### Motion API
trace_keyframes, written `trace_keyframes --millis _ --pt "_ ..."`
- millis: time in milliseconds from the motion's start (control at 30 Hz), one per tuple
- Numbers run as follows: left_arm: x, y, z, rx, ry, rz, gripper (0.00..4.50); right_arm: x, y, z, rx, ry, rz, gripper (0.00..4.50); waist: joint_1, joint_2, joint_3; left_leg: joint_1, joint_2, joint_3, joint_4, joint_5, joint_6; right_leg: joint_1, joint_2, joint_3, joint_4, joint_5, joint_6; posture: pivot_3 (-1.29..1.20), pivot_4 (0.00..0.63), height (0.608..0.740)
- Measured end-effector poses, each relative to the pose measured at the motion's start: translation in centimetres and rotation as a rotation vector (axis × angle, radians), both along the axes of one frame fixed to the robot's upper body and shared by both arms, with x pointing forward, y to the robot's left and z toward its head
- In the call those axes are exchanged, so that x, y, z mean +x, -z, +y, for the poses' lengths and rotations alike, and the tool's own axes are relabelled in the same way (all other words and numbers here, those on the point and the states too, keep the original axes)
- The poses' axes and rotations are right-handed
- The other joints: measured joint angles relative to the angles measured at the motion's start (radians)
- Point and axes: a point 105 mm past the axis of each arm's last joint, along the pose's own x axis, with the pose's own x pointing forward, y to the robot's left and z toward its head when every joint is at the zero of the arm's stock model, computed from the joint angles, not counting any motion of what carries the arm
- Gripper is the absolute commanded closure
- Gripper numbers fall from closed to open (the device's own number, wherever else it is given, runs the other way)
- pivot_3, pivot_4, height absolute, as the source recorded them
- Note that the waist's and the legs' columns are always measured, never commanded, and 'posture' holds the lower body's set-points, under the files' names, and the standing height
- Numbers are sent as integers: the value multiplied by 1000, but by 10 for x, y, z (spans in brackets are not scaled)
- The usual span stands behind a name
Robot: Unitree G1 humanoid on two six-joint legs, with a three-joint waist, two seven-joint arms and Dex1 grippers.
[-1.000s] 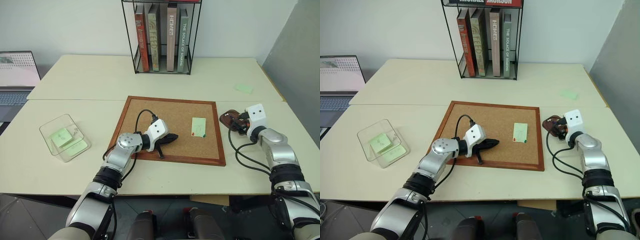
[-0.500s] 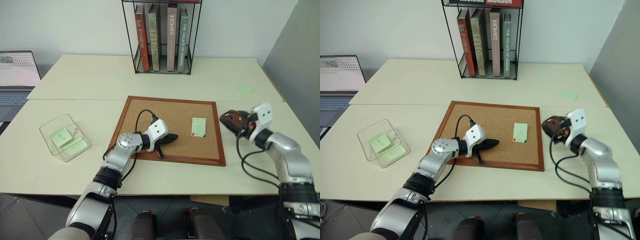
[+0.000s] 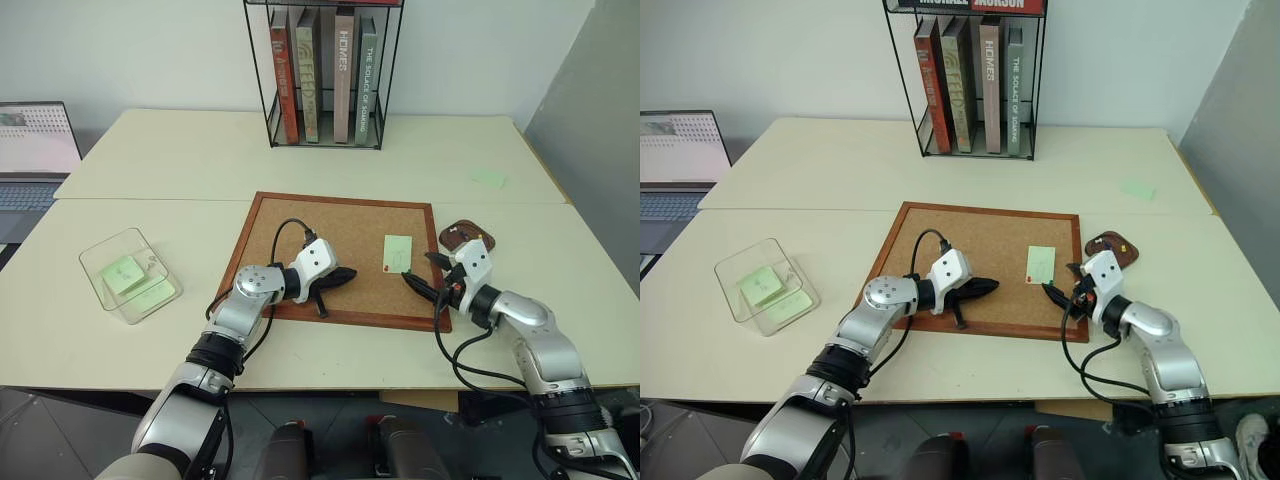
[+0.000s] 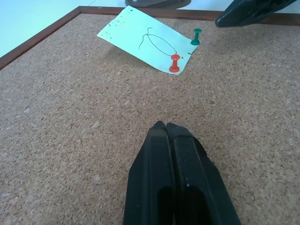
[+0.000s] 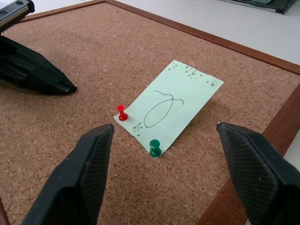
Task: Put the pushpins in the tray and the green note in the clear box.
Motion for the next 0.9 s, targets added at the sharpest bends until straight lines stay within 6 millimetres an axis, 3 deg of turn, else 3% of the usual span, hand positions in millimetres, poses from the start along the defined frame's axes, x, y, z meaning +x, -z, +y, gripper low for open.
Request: trace_keyframes --millis 133,433,900 --pt "0 0 0 0 0 0 4500 0 8 0 -28 -4 10 2330 0 0 0 0 0 0 0 0 0 0 0 0 0 0 0 0 150 740" --pt "0 0 0 1 0 0 4500 0 11 5 -35 -17 11 4400 0 0 0 0 0 0 0 0 0 0 0 0 0 0 0 0 150 740" --pt "0 0 1 3 1 -3 4500 -2 5 7 17 -14 -4 4482 -1 0 0 0 0 0 0 0 0 0 0 0 0 0 0 0 150 740"
